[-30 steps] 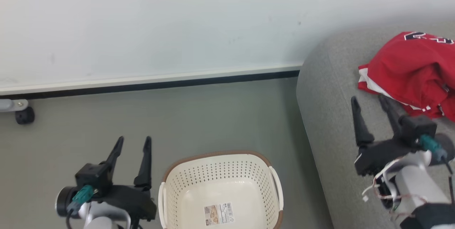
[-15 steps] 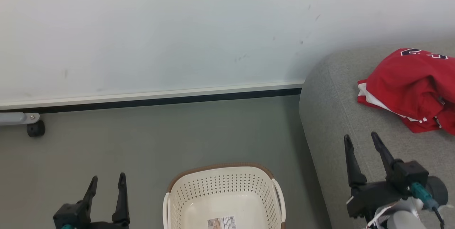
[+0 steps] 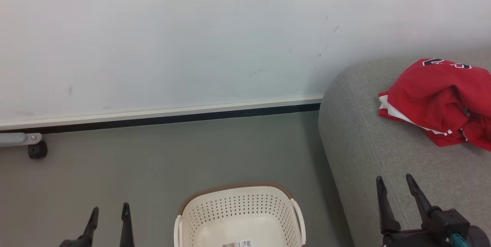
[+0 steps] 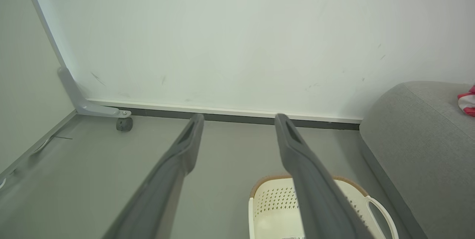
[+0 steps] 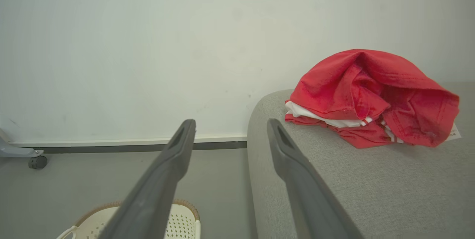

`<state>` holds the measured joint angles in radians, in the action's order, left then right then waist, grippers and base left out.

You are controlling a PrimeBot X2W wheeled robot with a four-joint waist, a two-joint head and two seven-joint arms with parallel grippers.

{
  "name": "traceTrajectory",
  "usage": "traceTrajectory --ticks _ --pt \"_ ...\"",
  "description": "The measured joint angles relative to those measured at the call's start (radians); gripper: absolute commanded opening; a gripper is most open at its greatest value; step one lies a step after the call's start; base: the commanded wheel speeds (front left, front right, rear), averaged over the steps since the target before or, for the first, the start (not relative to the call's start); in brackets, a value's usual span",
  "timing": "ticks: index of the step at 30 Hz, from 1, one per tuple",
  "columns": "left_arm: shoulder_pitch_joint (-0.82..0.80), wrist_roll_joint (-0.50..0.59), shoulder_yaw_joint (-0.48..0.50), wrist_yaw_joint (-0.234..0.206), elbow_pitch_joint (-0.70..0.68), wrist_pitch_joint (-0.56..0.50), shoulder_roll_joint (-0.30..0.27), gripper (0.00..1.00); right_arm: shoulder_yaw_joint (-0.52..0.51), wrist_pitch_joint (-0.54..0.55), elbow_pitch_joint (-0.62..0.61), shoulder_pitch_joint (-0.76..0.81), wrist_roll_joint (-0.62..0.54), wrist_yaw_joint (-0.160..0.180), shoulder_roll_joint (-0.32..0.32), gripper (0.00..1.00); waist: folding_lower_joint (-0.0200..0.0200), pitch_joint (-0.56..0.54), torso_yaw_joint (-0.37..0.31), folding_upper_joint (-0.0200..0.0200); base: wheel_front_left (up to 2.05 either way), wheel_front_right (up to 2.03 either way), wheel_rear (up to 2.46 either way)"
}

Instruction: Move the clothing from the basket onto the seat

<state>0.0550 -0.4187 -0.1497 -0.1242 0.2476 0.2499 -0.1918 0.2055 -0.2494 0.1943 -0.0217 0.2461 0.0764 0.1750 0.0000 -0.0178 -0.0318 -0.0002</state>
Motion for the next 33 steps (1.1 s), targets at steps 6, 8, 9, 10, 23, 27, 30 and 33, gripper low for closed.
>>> traceTrajectory --ticks 6,8,9,10,23,27,30,33 --pt "0.007 0.016 0.01 0.0 -0.019 0.0 0.006 1.0 -0.01 0.0 -0.032 0.014 0.0 0.004 0.0 1.0 0.0001 0.003 -0.006 0.0002 0.0 0.0 0.0" --pt "0.012 0.021 0.011 0.0 -0.026 0.0 0.007 1.0 -0.013 0.0 -0.04 0.015 0.0 0.004 0.001 1.0 0.0 0.004 -0.008 0.0002 0.0 0.0 0.0" --pt "0.012 0.03 0.011 0.0 -0.027 0.0 0.007 1.0 -0.014 0.0 -0.044 0.016 0.0 0.005 0.001 1.0 0.0 0.004 -0.008 0.0002 0.0 0.0 0.0" --pt "0.012 0.04 0.011 0.0 -0.029 0.0 0.007 1.0 -0.015 0.0 -0.049 0.016 0.0 0.008 0.001 1.0 0.0001 0.005 -0.009 0.0002 0.0 0.0 0.0" --pt "0.015 0.07 0.013 0.0 -0.041 0.0 0.011 1.0 -0.027 0.0 -0.072 0.035 -0.001 0.013 0.002 1.0 0.0001 0.006 -0.007 0.0002 0.0 0.0 0.0" --pt "0.015 0.078 0.013 0.0 -0.043 0.0 0.01 1.0 -0.028 0.0 -0.077 0.035 -0.003 0.013 0.002 1.0 0.0 0.005 -0.006 0.0002 0.0 0.0 0.0" --pt "0.015 0.08 0.014 0.0 -0.045 0.0 0.01 1.0 -0.028 0.0 -0.078 0.035 -0.003 0.013 0.002 1.0 0.0 0.005 -0.004 0.0002 0.0 0.0 0.0" --pt "0.017 0.086 0.01 0.001 -0.026 -0.002 0.016 0.0 -0.025 0.002 -0.058 0.04 -0.003 0.012 -0.005 0.0 0.0 0.005 -0.004 0.0002 0.0 0.0 0.0"
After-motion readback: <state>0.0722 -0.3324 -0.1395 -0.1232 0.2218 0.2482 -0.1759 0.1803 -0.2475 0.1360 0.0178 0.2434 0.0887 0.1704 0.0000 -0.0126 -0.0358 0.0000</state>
